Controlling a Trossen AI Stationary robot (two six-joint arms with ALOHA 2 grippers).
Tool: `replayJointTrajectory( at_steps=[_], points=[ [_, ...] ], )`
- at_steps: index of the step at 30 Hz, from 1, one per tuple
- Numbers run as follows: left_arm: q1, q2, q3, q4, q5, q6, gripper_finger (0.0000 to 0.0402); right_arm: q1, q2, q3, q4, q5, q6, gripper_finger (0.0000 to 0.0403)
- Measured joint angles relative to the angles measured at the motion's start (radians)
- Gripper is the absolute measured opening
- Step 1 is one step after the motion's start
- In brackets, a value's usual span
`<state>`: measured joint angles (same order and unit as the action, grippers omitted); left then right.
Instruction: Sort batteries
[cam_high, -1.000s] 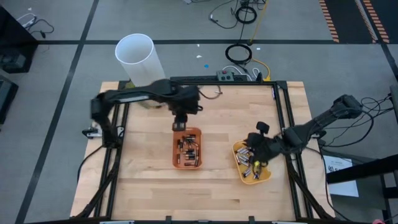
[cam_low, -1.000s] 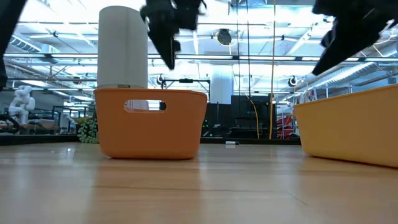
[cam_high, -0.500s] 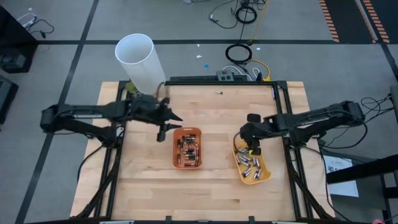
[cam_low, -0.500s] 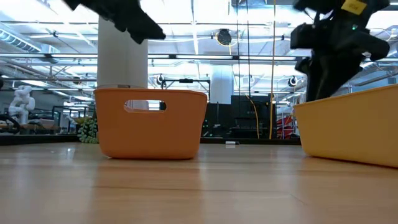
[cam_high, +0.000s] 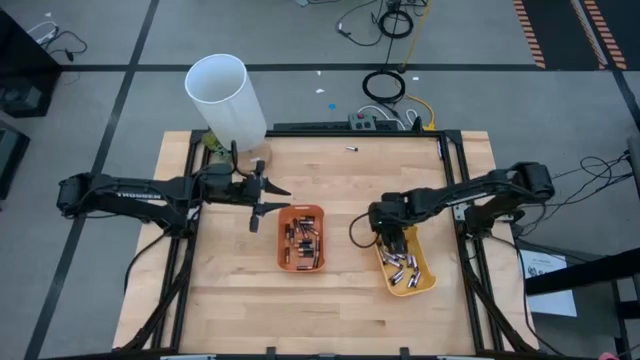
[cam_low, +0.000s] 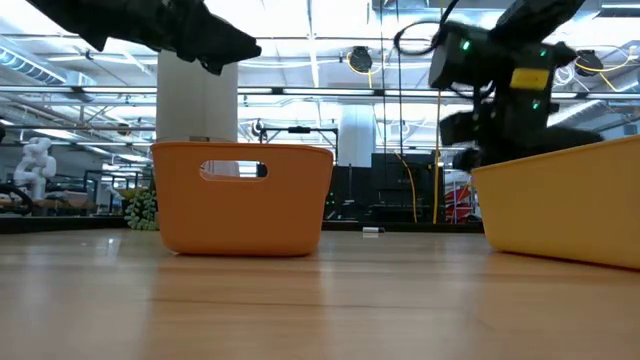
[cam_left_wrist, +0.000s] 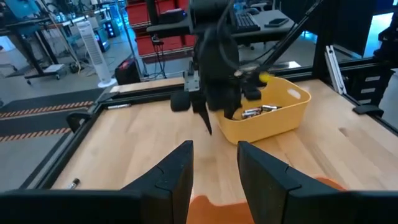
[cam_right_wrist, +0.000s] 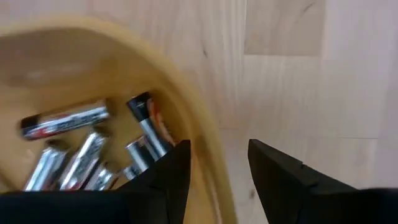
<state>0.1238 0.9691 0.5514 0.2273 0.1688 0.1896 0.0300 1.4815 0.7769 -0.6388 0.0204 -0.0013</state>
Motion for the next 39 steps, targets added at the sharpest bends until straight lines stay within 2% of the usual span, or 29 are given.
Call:
replayJointTrajectory(
  at_steps=[5,11,18,22,31,39],
  points=[
    [0.000,0.000,0.000,-0.007,0.000,0.005,0.0135,-0.012,0.071,0.000,0.020,-0.010,0.034,0.0113],
    [0.000,0.001,0.000,-0.018,0.001,0.031,0.0135,-0.029,0.079,0.001,0.036,-0.007,0.041,0.0012],
    [0.000,0.001,0.000,-0.026,0.004,0.034,0.0135,-0.104,0.087,0.080,0.108,0.007,0.064,0.0002],
    [0.000,0.001,0.000,-0.026,0.004,0.034,0.0135,-0.163,0.108,0.154,0.132,0.014,0.006,0.0001],
    [0.000,0.001,0.002,-0.035,0.004,0.026,0.0135,-0.234,0.320,0.351,0.090,-0.100,-0.212,0.0000],
    [0.000,0.001,0.002,-0.052,0.004,0.026,0.0135,-0.218,0.447,0.452,0.033,-0.120,-0.212,0.0000]
  ],
)
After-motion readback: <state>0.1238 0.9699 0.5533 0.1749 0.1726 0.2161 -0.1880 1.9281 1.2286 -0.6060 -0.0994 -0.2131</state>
